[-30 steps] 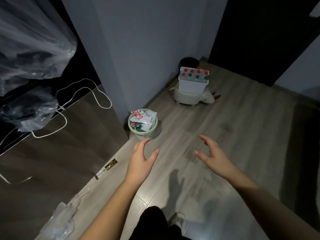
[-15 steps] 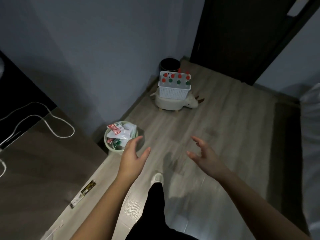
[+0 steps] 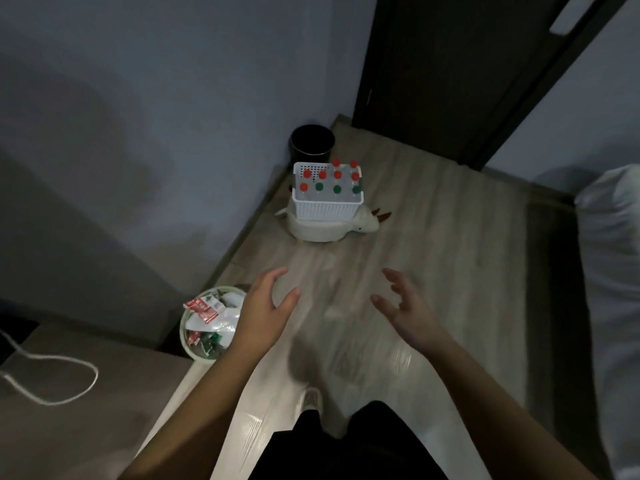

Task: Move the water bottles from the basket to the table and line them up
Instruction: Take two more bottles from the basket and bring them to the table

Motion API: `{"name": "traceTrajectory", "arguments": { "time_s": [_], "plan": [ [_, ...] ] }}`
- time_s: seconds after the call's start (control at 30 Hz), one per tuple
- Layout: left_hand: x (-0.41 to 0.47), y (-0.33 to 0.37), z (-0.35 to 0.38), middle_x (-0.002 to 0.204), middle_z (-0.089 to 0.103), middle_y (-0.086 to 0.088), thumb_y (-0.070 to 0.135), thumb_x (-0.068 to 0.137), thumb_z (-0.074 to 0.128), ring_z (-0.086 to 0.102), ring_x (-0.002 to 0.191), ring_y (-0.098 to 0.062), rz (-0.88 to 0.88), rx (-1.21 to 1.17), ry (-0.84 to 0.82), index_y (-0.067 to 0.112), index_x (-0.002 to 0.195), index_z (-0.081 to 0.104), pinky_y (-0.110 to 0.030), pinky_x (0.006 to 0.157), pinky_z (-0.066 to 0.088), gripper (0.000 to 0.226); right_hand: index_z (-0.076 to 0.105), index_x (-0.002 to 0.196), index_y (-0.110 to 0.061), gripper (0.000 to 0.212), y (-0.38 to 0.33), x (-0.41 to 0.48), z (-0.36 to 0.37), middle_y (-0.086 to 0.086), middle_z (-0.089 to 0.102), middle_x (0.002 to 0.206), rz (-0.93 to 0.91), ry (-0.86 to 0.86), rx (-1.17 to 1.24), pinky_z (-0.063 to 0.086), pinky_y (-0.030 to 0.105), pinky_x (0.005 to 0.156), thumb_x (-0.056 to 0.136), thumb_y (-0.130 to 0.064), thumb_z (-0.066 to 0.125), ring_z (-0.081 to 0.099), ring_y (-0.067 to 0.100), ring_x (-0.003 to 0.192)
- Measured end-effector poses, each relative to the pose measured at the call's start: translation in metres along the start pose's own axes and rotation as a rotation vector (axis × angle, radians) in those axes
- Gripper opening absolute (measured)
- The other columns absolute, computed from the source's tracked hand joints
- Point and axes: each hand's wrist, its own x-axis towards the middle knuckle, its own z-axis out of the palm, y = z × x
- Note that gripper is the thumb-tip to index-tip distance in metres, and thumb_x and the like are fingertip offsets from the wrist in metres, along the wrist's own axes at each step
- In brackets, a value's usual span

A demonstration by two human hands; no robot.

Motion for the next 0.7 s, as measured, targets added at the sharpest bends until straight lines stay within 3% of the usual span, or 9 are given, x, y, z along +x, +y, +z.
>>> {"name": "traceTrajectory", "arguments": {
  "time_s": [0.2, 0.37, 0.5, 0.7],
  "plan": [
    [0.063, 0.003, 0.017, 0.119, 0.054, 0.01, 0.026, 0.089, 0.067, 0.06, 0.105, -0.02, -0.047, -0.025, 0.014, 0.022, 0.125, 0.057, -0.03, 0.092, 0.044, 0.038, 0.039, 0.142, -0.028, 0.057, 0.001, 0.066, -0.024, -0.006, 0.04, 0.149, 0.021, 0.018, 0.001, 0.04, 0.034, 0.104, 0.092, -0.038, 0.062, 0.042, 0.017, 0.134],
    [0.128, 0.011, 0.043, 0.123, 0.054, 0.011, 0.028, 0.091, 0.064, 0.048, 0.115, -0.005, -0.075, -0.019, 0.016, 0.022, 0.129, 0.055, -0.025, 0.094, 0.038, 0.04, 0.038, 0.144, -0.023, 0.058, 0.005, 0.142, -0.047, -0.002, 0.04, 0.15, 0.045, 0.004, 0.028, 0.039, 0.032, 0.103, 0.092, -0.033, 0.063, 0.042, 0.02, 0.135],
    [0.183, 0.024, 0.069, 0.125, 0.052, 0.012, 0.03, 0.092, 0.062, 0.047, 0.116, -0.006, -0.134, -0.016, 0.041, 0.024, 0.13, 0.054, -0.029, 0.097, 0.039, 0.039, 0.038, 0.144, -0.024, 0.061, 0.008, 0.212, -0.072, -0.003, 0.041, 0.149, 0.053, -0.052, 0.013, 0.041, 0.041, 0.107, 0.091, -0.038, 0.064, 0.043, 0.02, 0.134],
    [0.255, 0.045, 0.104, 0.124, 0.05, 0.013, 0.031, 0.092, 0.062, 0.048, 0.115, -0.007, -0.21, 0.004, 0.089, 0.025, 0.128, 0.054, -0.028, 0.096, 0.039, 0.038, 0.038, 0.144, -0.02, 0.06, 0.0, 0.315, -0.107, 0.004, 0.042, 0.148, 0.031, -0.16, -0.098, 0.039, 0.036, 0.107, 0.092, -0.033, 0.063, 0.043, 0.02, 0.133]
  ]
}}
